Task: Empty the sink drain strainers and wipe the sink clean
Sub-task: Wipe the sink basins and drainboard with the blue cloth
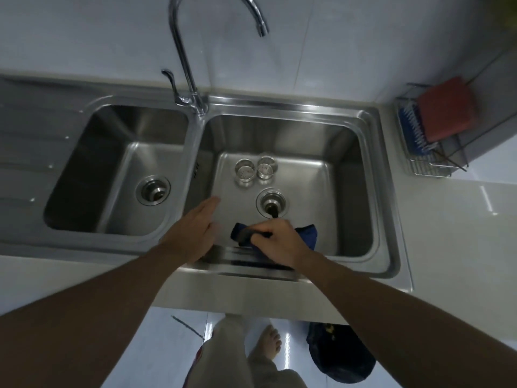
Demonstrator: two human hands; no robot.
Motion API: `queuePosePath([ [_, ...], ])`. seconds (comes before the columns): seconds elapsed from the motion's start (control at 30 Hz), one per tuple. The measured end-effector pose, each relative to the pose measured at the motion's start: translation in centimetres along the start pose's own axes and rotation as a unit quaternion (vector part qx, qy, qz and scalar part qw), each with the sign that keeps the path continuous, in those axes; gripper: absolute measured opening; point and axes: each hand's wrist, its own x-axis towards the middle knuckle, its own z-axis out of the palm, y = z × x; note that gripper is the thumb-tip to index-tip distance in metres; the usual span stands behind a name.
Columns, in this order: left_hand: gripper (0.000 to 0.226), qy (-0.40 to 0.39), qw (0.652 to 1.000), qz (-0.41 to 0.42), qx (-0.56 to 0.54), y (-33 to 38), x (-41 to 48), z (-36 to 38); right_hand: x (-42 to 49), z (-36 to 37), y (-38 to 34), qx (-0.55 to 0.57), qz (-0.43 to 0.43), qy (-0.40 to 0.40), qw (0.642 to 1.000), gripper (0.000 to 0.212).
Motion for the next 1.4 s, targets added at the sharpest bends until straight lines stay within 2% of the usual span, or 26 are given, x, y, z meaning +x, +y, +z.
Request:
queuePosePath([
  [0.03,0.060,-0.015,1.000,0.015,-0.019,0.9,0.1,-0.8,0.2,-0.6,-0.5,0.040,0.008,0.028,0.999,0.022],
  [0.13,0.058,-0.047,0.996,0.056,-0.045,3.9,0.9,-3.0,1.1,-2.8,-2.5,0.135,0.036,0.087,0.986,0.040],
  [0.2,0.054,-0.056,0.994,0.083,-0.035,5.7,1.7,-4.2,2.0,-4.4,-3.8,0.177,0.048,0.124,0.975,0.037],
  [0.37,0.044,0.015,0.991,0.124,-0.053,9.4,4.1,-8.5,4.0,-8.8,-9.0,0.312,0.058,0.166,0.934,0.033],
  [0.47,0.031,0.066,0.986,0.077,-0.129,11.4,5.9,-11.0,4.5,-11.5,-12.6,0.388,0.028,0.147,0.909,0.038],
  [0.53,0.025,0.064,0.953,-0.001,-0.295,13.7,7.0,-12.8,4.7,-13.1,-14.8,0.414,0.018,0.135,0.900,0.034],
  [0.6,0.022,0.026,0.904,-0.073,-0.420,15.4,7.5,-14.7,4.9,-14.2,-16.7,0.430,0.026,0.134,0.893,0.026],
  [0.67,0.032,-0.044,0.904,-0.097,-0.415,16.7,7.7,-16.3,5.0,-15.1,-18.3,0.443,0.023,0.127,0.887,0.028],
  [0.73,0.035,-0.130,0.910,-0.029,-0.393,17.9,7.6,-17.5,5.0,-15.8,-19.6,0.452,0.016,0.109,0.885,0.024],
  [0.77,0.032,-0.160,0.902,0.004,-0.401,18.3,7.6,-17.9,5.1,-16.1,-19.9,0.459,0.023,0.103,0.882,0.022],
  [0.87,0.020,-0.220,0.854,0.070,-0.467,19.9,7.8,-18.9,5.9,-17.0,-20.1,0.498,0.059,0.113,0.858,0.033],
  [0.9,0.021,-0.201,0.855,0.058,-0.474,20.1,8.3,-18.9,6.1,-17.1,-20.1,0.508,0.062,0.117,0.851,0.034],
  [0.97,0.024,-0.152,0.879,0.012,-0.451,20.1,9.3,-18.9,6.5,-17.4,-20.2,0.529,0.061,0.136,0.836,0.033],
  [1.03,0.025,-0.155,0.898,-0.015,-0.412,19.8,10.0,-18.8,6.8,-17.7,-20.3,0.548,0.057,0.161,0.819,0.034],
  [1.17,0.015,-0.161,0.892,-0.031,-0.421,20.8,10.3,-18.7,7.0,-18.6,-20.4,0.540,0.045,0.192,0.818,0.051],
  [1.3,0.019,-0.144,0.884,-0.036,-0.444,21.9,10.9,-19.2,6.8,-19.8,-20.7,0.553,0.041,0.187,0.811,0.028],
  [1.4,0.011,-0.136,0.905,-0.037,-0.401,22.5,11.2,-19.6,6.7,-20.3,-20.8,0.556,0.037,0.175,0.812,0.035],
])
